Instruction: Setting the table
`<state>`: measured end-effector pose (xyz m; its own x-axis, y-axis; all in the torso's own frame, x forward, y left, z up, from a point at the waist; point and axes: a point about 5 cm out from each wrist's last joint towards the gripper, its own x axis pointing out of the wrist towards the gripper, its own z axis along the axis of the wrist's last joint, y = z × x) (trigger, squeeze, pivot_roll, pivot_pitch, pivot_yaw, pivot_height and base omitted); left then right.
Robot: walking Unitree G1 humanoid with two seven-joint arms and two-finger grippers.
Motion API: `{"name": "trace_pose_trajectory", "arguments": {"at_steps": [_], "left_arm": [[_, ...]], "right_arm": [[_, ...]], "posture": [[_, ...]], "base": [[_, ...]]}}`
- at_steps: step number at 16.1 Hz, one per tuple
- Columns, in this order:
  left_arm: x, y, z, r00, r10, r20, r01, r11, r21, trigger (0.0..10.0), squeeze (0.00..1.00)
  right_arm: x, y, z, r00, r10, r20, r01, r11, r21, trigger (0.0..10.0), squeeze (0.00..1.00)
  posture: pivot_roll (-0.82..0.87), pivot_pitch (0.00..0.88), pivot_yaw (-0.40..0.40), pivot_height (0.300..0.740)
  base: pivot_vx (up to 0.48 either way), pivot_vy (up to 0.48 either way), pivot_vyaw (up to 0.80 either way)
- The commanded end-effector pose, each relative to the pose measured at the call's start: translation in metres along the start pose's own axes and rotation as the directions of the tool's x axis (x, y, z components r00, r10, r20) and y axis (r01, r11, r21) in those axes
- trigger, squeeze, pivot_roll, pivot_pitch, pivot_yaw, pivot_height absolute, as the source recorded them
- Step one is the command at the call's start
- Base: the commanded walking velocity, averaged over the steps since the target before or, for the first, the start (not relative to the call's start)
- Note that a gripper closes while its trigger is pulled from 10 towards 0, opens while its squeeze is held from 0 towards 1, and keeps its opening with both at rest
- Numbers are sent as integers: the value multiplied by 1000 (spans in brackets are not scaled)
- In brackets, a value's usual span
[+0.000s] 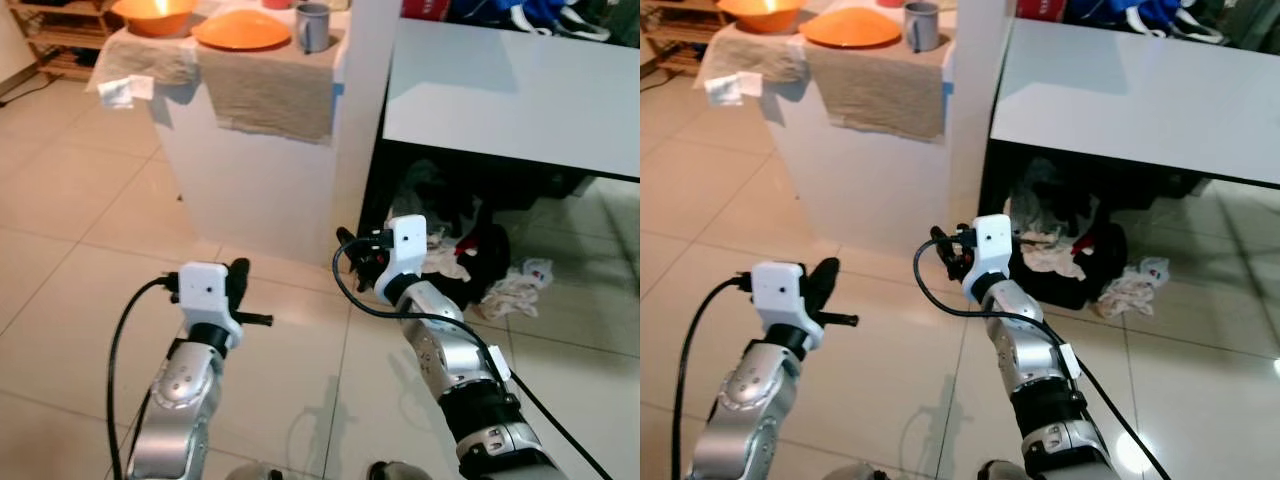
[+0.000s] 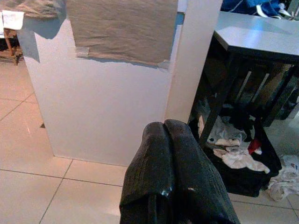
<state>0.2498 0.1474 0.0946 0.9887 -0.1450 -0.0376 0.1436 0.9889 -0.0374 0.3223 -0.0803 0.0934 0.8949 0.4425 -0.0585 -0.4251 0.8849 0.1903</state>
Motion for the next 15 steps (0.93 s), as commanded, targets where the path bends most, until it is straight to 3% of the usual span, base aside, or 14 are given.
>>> {"name": "trace_pose_trajectory", "arguments": {"at_steps": [1, 15], "left_arm": [[-1, -2, 4, 1000, 4, 18, -4, 1000, 2, 10000, 0], [0, -6, 4, 1000, -14, 8, 14, 1000, 4, 10000, 0]], "right_arm": [[-3, -1, 2, 1000, 2, 4, -2, 1000, -6, 10000, 0], [-5, -2, 6, 1000, -9, 9, 9, 1000, 1, 10000, 0]], "posture": [[-29, 112, 4, 740], [-50, 128, 19, 740]], "base": [[0, 0, 0], [0, 0, 0]]}}
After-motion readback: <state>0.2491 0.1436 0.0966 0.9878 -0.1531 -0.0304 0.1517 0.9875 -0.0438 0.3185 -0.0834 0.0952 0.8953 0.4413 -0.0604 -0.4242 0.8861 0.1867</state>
